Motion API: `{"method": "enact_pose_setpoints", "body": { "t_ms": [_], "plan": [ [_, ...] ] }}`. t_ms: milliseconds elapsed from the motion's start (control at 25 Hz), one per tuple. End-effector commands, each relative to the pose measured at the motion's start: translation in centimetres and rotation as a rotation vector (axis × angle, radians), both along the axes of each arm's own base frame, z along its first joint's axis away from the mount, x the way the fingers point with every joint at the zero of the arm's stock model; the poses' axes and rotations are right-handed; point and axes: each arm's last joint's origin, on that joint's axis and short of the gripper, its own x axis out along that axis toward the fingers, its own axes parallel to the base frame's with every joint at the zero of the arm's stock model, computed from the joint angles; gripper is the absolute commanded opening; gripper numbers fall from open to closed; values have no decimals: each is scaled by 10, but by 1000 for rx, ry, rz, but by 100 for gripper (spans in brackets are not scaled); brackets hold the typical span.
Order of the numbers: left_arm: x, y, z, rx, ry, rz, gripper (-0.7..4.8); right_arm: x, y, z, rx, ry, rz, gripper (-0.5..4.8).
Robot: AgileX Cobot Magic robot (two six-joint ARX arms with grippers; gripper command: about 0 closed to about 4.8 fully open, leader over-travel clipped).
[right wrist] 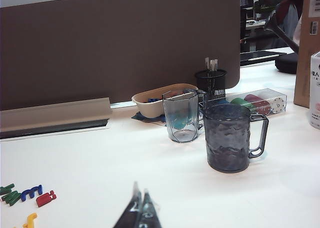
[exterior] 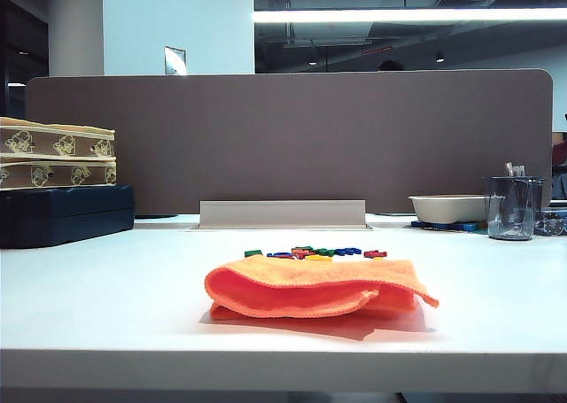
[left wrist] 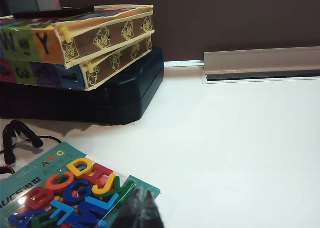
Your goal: Use an orange cloth to wipe the letter magnets on the table away for a distance.
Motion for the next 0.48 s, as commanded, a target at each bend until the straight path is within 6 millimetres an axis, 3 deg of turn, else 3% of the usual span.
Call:
{"method": "enact_pose_setpoints", "body": {
  "t_ms": [40,240,480],
  "plan": [
    [0,0,3,-2,-20,-7,-6,0,0,-3,3,17,3,-1],
    [0,0,6,-1,-53,-3,-6,1,0,-17,4,167,2,-1],
    [0,0,6,-1,-53,-3,-6,1,1,-14,3,132,23,-1]
  ]
}}
